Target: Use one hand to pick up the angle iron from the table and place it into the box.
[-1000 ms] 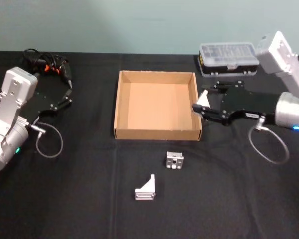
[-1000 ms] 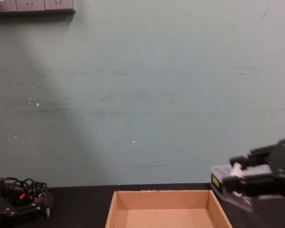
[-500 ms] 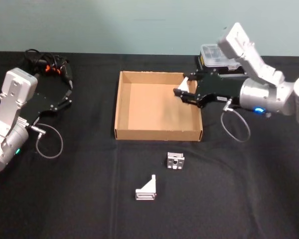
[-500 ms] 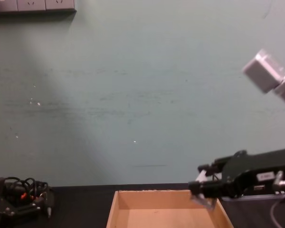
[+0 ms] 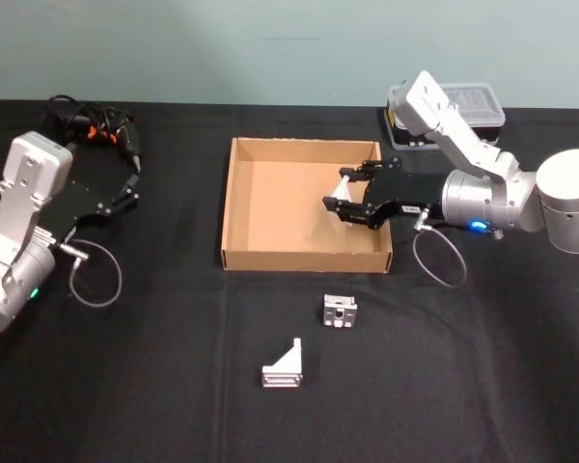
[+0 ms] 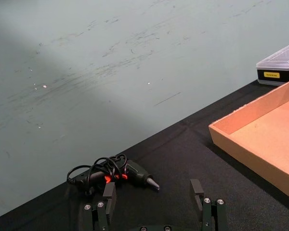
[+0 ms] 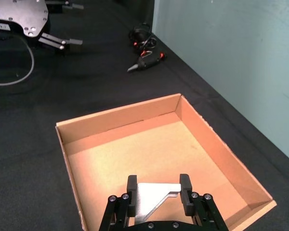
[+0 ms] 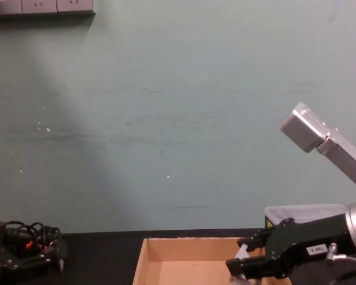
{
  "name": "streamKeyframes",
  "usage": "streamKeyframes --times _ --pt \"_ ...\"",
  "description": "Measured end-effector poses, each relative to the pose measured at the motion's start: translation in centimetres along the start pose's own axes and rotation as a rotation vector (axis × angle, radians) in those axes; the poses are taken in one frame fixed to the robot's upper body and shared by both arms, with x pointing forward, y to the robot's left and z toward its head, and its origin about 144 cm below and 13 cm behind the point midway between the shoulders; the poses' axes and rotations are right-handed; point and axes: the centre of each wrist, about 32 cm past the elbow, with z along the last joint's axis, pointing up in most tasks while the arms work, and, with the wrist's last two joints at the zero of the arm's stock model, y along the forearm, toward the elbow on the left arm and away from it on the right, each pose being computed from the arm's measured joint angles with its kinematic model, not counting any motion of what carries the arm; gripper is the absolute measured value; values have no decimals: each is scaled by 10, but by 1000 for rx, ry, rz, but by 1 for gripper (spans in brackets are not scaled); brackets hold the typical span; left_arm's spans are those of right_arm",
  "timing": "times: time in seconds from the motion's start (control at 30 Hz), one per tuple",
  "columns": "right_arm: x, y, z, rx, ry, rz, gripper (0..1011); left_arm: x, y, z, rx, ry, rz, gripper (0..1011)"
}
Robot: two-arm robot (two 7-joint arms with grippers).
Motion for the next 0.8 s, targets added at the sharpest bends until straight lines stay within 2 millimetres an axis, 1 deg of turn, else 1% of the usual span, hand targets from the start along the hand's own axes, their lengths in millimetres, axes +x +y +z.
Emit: streamKeyframes --times 0.3,0.37,0.43,0.5,0.6,0.67,0.73,0.8 --pt "0 2 -2 -26 -2 16 534 0 0 0 0 0 0 1000" --pt "0 2 -2 -27 -3 15 572 0 0 0 0 0 0 1000" --pt "0 1 -2 -30 -5 15 650 0 0 0 0 0 0 1000" --pt "0 1 -2 -29 -7 15 687 0 0 0 0 0 0 1000" --pt "-1 -1 -1 -26 -11 13 781 0 0 0 0 0 0 1000" --pt "-1 -3 0 -20 -14 9 853 0 0 0 0 0 0 1000" --pt "-1 -8 2 -8 -18 -2 883 0 0 0 0 0 0 1000" --pt "-1 -14 5 10 -21 -15 948 0 0 0 0 0 0 1000"
